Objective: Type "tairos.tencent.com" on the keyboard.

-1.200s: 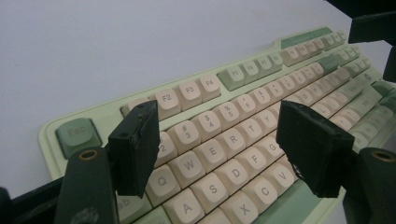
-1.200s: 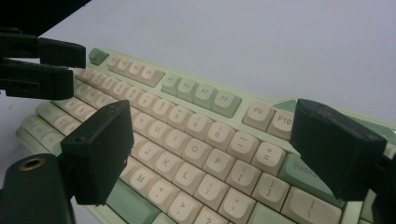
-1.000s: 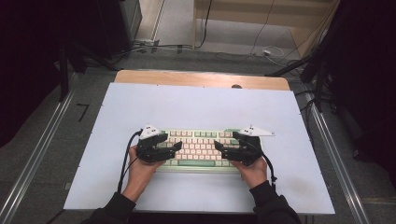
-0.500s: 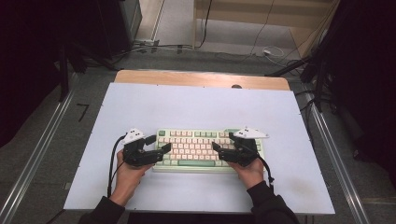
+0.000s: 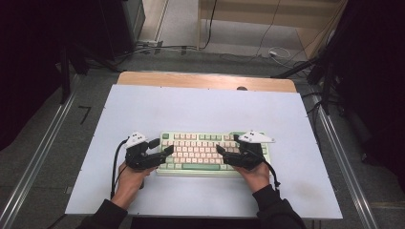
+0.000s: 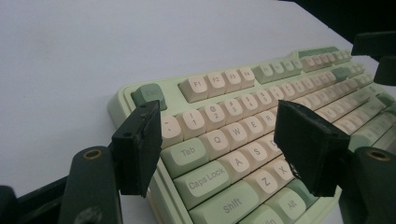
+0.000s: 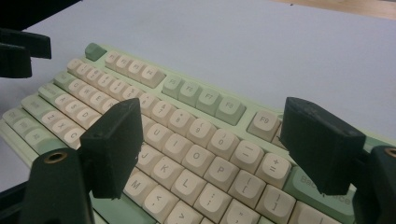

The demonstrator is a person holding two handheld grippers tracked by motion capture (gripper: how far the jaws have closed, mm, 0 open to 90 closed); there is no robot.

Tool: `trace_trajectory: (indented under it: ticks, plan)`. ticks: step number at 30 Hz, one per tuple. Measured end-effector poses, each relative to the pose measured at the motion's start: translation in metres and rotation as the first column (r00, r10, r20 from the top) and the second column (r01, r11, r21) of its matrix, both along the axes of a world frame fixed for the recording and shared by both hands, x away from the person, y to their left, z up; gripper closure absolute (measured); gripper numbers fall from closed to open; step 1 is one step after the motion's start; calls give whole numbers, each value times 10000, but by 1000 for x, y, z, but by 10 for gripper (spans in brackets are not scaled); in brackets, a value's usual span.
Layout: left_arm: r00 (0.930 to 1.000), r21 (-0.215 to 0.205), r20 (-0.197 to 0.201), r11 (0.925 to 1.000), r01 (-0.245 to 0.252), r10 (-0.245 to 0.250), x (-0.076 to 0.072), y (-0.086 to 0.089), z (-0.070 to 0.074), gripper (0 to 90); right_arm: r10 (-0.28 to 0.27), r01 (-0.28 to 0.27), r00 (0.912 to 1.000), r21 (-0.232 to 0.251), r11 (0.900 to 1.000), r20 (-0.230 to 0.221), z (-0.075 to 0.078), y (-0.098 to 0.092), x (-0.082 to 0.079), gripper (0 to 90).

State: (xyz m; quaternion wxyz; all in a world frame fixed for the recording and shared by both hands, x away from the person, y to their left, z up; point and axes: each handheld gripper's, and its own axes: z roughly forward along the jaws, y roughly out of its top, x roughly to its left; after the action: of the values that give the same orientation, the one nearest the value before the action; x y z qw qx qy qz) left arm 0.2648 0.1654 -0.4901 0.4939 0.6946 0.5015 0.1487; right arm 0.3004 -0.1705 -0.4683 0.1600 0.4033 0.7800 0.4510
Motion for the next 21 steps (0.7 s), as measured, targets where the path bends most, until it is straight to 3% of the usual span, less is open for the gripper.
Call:
trace_trajectory:
  ticks: [2, 6, 9, 11, 17, 19, 21]
  plan:
    - [10000, 11, 34, 10000, 46, -46, 1, -1, -1, 350, 23, -22, 10000, 60, 10000, -79, 0, 0, 1, 221]
    - [9998, -480, 122, 9987, 149, -143, 4, -1, 1, 400, 3, -2, 9999, 62, 10000, -147, -2, 0, 3, 298]
    - [9985, 222, 538, 9997, 124, -136, 1, -3, 1, 450, 187, -183, 9992, 135, 9997, -359, -3, 0, 5, 384]
    - [9983, 623, 567, 9980, 88, -123, 0, -5, 1, 465, 300, -295, 9982, 104, 9995, -513, -4, 0, 6, 483]
    - [9985, 996, 378, 9944, 349, -388, -2, -9, -2, 477, 625, -636, 9966, -194, 9978, -533, -6, 2, 5, 809]
    - [9989, 1008, 275, 9943, 348, -377, -3, -8, -2, 466, 678, -696, 9960, -295, 9971, -578, -7, 3, 6, 874]
    - [9990, 872, 311, 9958, 279, -307, -3, -7, -2, 457, 745, -774, 9948, -405, 9962, -696, -9, 5, 7, 875]
